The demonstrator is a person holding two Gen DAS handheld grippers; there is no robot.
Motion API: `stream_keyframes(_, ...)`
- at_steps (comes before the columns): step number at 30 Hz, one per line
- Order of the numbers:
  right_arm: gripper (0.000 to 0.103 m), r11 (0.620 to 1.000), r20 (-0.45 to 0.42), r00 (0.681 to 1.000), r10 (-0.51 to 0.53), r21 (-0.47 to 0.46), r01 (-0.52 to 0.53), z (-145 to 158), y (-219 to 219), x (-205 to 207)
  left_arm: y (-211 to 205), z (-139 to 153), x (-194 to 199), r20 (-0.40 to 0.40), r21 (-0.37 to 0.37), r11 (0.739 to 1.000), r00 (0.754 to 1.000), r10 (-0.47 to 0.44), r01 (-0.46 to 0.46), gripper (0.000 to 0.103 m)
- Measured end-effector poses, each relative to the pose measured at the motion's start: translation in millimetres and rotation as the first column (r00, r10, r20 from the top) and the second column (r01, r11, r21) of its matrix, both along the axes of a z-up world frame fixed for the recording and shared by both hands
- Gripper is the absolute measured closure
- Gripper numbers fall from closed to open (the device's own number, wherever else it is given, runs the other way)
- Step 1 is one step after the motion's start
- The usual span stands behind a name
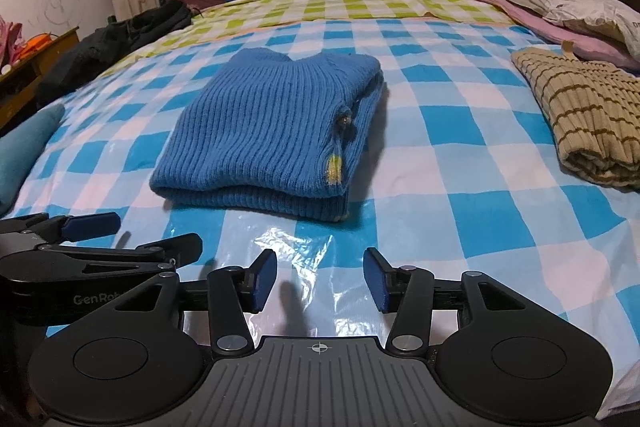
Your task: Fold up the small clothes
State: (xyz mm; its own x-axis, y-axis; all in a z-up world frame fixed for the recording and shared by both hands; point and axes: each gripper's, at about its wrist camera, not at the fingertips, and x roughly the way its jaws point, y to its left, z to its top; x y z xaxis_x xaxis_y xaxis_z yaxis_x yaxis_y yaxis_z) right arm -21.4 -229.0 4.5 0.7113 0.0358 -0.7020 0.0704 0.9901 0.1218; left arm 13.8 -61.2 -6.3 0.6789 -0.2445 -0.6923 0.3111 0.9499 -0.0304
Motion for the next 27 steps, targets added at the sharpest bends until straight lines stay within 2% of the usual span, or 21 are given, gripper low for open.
stream_keyframes(9,0.054,1.0,0.002,1.0,-0.009,0.007,0.009,-1.4,0.7,-10.5,1.2,1.3,-4.3,-0.001,0.005,1.0,1.0,-0.002,0.002,0.005)
stream_keyframes(16,0.054,1.0,-0.002,1.0,-0.018,0.014,0.018,-2.8,3.6,-17.1,0.9,3.4,-12.8,-0.004,0.051,0.999,1.0,0.0,0.0,0.005)
stream_keyframes(27,0.054,0.999,0.004,0.999,-0.035,0.031,0.034,-0.2,6.5,-24.1,4.2,6.5,-20.3,0.007,0.046,0.999,1.0,0.009,-0.009,0.005)
